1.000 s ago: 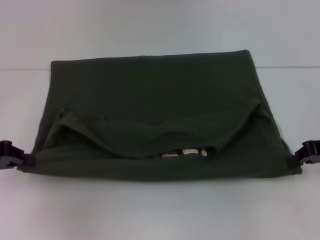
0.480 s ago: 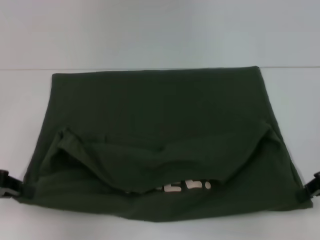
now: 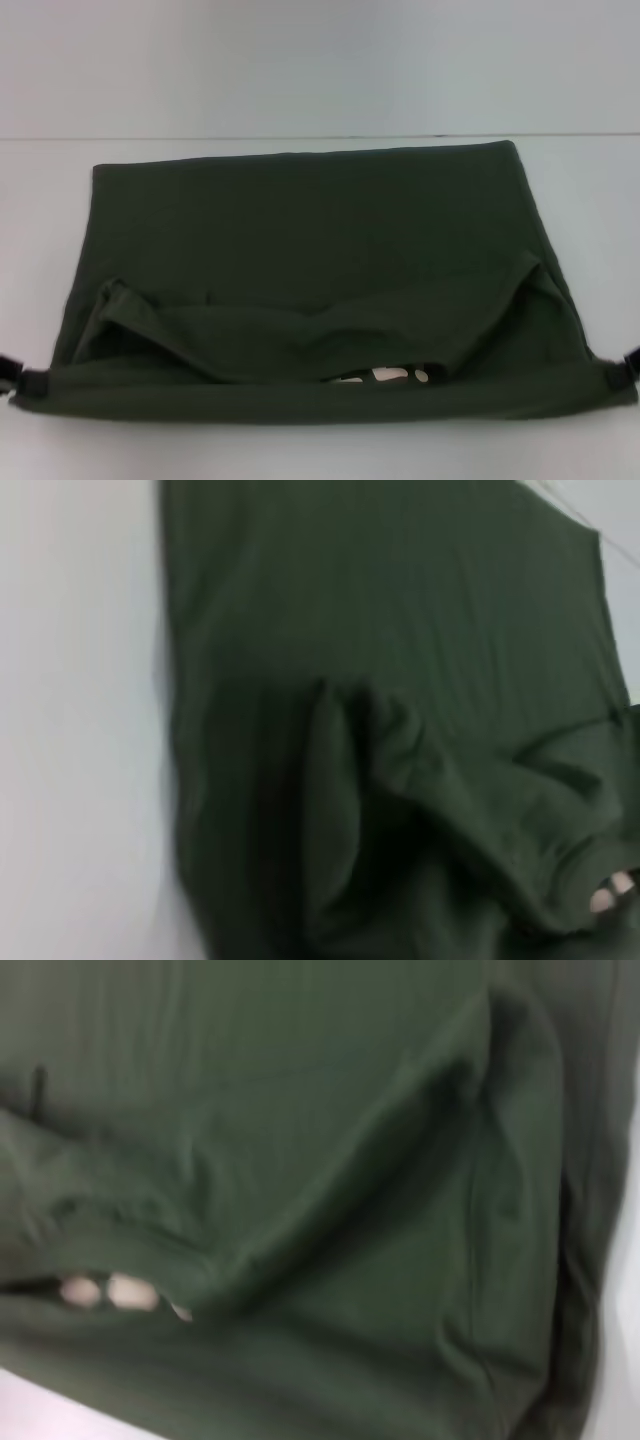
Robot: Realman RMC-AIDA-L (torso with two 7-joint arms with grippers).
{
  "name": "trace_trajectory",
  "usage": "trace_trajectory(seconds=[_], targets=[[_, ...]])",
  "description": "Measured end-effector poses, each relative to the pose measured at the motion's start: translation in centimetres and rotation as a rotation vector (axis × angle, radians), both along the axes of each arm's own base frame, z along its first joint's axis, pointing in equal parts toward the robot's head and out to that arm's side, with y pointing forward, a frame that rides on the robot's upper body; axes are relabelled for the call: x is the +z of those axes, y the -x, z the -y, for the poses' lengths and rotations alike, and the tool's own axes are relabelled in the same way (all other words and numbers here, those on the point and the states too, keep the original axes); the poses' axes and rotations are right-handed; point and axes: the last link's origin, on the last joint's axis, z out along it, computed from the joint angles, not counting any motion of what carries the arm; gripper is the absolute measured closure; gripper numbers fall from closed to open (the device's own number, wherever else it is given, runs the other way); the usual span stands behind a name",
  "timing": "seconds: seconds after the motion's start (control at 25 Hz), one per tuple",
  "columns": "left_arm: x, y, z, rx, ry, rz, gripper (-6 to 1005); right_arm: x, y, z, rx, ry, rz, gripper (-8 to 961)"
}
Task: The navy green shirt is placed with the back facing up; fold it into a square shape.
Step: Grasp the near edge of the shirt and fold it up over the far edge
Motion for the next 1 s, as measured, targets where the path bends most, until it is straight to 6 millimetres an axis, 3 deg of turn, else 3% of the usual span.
trace_trajectory(seconds=[0.16,0.36,0.6,0.8,1.0], targets=[[0.3,-2.0,-2.6,-0.065,-0.018,0.006,999,1.2,1.2,-1.5,0.036,-0.092,-0.073,850],[2.2,-4.3,-6.7,-0.08,-0.099,-0.003,1000,4.2,2.4,-3.8,0.07,-0.3,-0.196,844],[2.8,-6.2,-12.0,-0.025,-0.222,-0.069,1000,6.8,2.1,-7.2,0.045,-0.61,-0.255,836],[0.8,-7.3,-15.2,-0.001,-0.301,-0.151,999,5.1,1.9,-10.8,0.013,-0.796,-0.175,829],[-1.2,-7.5,-16.7,0.013,-0.373,-0.193,1000,2.3,2.8,-14.0,0.041,-0.89,-0.008,822]])
